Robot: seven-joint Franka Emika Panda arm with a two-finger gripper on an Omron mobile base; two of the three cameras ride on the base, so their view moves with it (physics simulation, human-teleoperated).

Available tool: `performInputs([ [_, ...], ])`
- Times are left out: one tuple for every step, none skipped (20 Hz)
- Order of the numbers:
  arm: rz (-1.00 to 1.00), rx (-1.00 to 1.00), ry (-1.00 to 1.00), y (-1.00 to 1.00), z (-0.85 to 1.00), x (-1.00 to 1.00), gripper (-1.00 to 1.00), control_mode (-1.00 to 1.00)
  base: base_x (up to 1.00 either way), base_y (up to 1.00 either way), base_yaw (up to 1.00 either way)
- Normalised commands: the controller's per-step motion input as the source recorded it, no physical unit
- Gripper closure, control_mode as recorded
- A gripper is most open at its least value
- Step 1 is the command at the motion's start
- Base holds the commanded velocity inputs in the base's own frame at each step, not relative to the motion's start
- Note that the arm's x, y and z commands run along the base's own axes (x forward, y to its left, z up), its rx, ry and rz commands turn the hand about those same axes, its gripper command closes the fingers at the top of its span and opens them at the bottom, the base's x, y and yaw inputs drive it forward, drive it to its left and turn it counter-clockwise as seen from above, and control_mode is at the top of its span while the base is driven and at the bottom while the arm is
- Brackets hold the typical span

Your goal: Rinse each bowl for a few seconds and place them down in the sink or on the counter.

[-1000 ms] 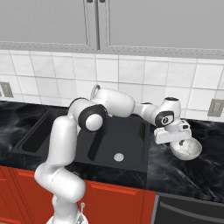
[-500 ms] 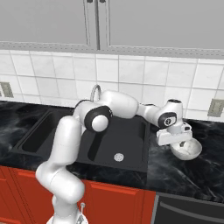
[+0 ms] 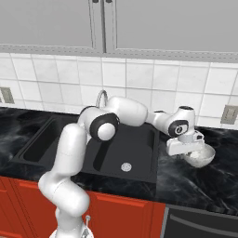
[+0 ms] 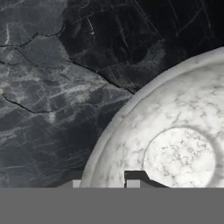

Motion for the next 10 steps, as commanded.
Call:
performInputs([
  [-0.01, 0.00, -0.02, 0.00, 0.00, -0.15, 1.00, -1.00, 0.00, 0.00, 0.00],
  [0.00, -0.03, -0.04, 0.04, 0.08, -0.19, 1.00, -1.00, 0.00, 0.00, 0.00],
  [0.00, -0.02, -0.03, 0.11, 0.14, -0.17, 1.00, -1.00, 0.00, 0.00, 0.00],
  [0.01, -0.01, -0.03, 0.12, 0.21, -0.19, 1.00, -1.00, 0.00, 0.00, 0.00],
  [0.02, -0.01, -0.03, 0.12, 0.31, -0.20, 1.00, -1.00, 0.00, 0.00, 0.00],
  [0.03, -0.02, -0.02, 0.19, 0.36, -0.20, 1.00, -1.00, 0.00, 0.00, 0.00],
  [0.05, -0.03, -0.02, 0.18, 0.40, -0.20, 1.00, -1.00, 0.00, 0.00, 0.00],
  [0.05, -0.02, -0.01, 0.21, 0.40, -0.20, 1.00, -1.00, 0.00, 0.00, 0.00],
  [0.06, -0.02, -0.01, 0.22, 0.41, -0.19, 1.00, -1.00, 0.00, 0.00, 0.00],
  [0.06, -0.02, 0.00, 0.25, 0.39, -0.19, 1.00, -1.00, 0.00, 0.00, 0.00],
])
